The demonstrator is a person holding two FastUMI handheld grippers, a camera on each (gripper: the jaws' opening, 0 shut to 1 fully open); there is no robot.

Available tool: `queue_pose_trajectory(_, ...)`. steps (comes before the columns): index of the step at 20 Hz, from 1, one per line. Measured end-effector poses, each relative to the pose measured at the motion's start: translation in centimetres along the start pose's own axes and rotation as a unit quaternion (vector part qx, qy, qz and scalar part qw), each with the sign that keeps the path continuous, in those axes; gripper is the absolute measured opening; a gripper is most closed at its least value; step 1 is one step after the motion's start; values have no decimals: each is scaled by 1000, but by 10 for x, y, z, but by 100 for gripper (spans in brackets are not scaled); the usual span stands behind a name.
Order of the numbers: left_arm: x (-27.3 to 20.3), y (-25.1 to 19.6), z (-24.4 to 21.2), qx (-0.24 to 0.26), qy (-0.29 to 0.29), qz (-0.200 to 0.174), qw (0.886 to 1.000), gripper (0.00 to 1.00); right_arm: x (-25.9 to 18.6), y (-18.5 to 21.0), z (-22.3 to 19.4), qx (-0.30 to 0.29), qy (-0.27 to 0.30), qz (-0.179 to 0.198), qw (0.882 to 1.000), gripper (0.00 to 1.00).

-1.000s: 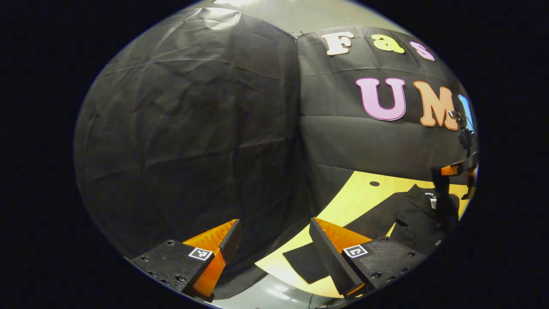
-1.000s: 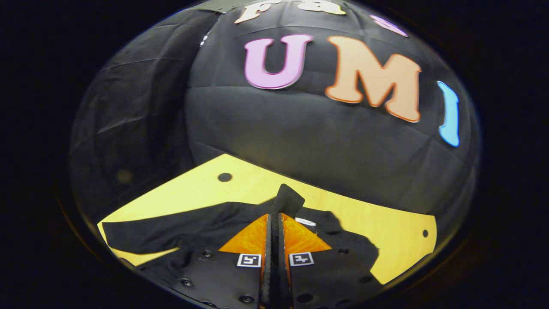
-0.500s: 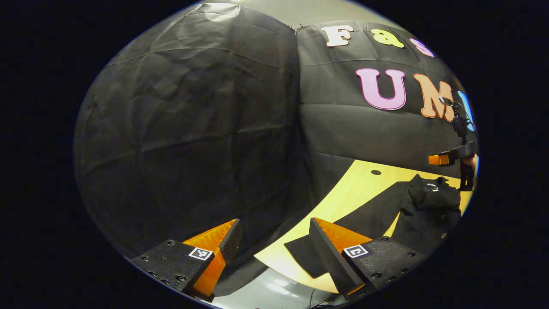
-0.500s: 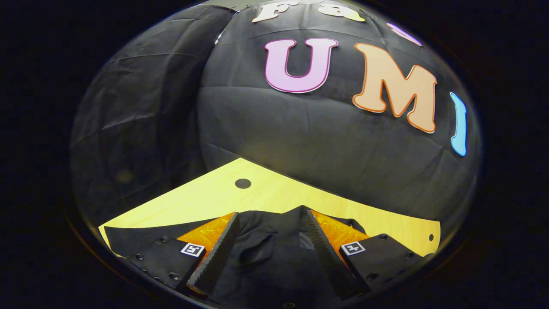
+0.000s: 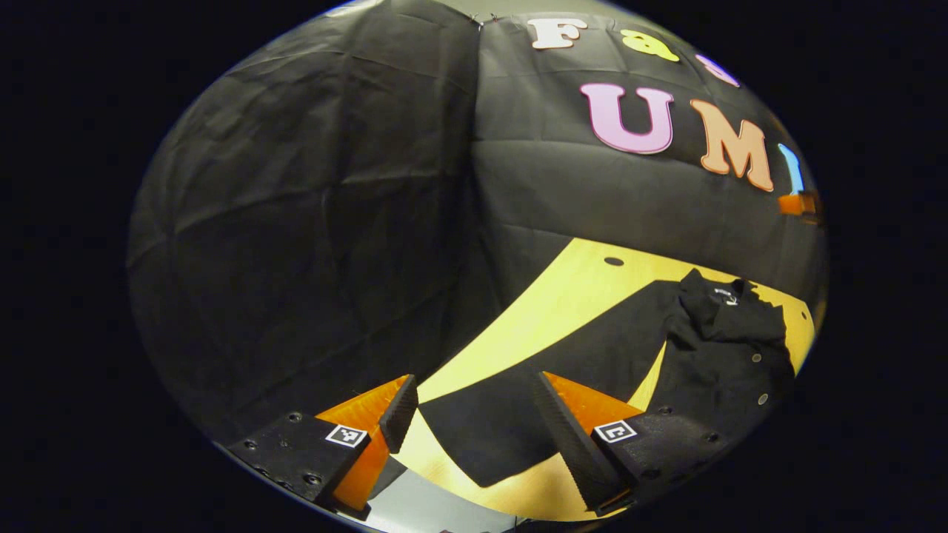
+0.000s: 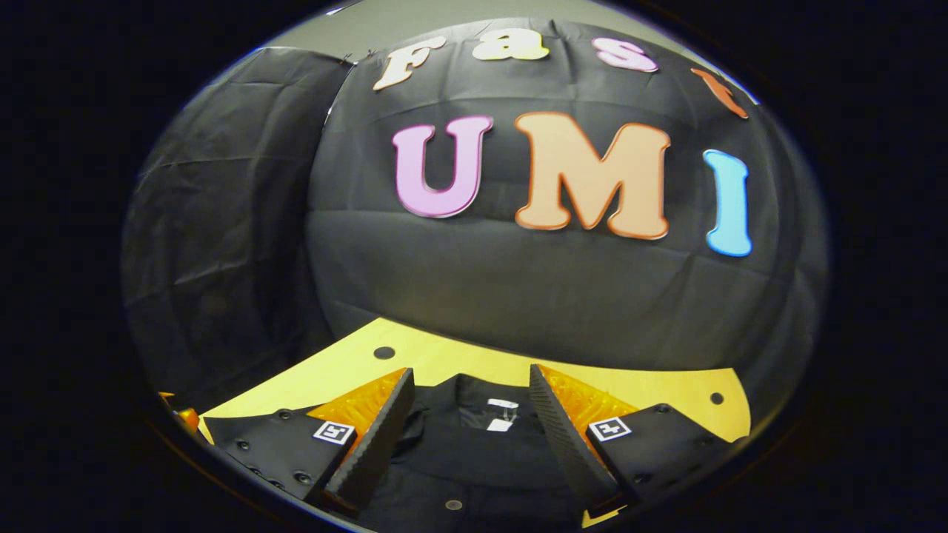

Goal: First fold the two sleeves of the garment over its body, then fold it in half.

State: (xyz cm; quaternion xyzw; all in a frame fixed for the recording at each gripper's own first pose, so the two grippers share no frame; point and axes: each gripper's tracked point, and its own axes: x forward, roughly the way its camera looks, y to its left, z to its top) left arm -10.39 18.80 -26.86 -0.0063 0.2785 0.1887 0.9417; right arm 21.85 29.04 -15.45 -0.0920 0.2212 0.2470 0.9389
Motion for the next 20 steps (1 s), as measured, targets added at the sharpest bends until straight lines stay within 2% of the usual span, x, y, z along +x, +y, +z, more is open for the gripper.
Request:
queue_pose_trajectory(5, 16, 0, -45, -2, 65, 10, 998, 96, -60, -64, 31, 5, -61, -58, 996, 100)
queue_pose_trajectory(8, 22, 0, -62, -6, 91, 15, 996, 96, -94, -95, 28, 16, -58, -82, 995, 95)
queue_pose_trajectory(9, 22, -1, -68, -4, 100, 17, 995, 96, -105, -107, 27, 17, -58, -96, 994, 100)
queue_pose_trajectory(10, 23, -2, -74, -3, 110, 19, 994, 96, -115, -120, 28, 13, -61, -112, 992, 98)
queue_pose_trajectory(12, 24, -5, -81, 0, 128, 20, 992, 96, -136, -144, 29, 3, -66, -144, 987, 100)
queue_pose_trajectory(13, 24, -4, -79, 2, 120, 19, 993, 100, -145, -153, 28, 1, -65, -154, 986, 99)
queue_pose_trajectory(15, 24, -4, -81, 2, 122, 21, 992, 95, -157, -168, 24, 0, -63, -176, 982, 98)
queue_pose_trajectory(17, 24, -7, -81, -4, 123, 23, 992, 95, -166, -179, 18, 0, -58, -199, 978, 98)
queue_pose_trajectory(18, 25, -7, -80, -8, 121, 23, 992, 95, -170, -180, 16, 1, -57, -203, 978, 100)
queue_pose_trajectory(19, 26, -10, -82, -15, 124, 20, 992, 94, -172, -178, 10, 3, -54, -203, 978, 98)
queue_pose_trajectory(20, 26, -12, -80, -16, 122, 18, 992, 89, -171, -176, 4, 4, -48, -202, 978, 100)
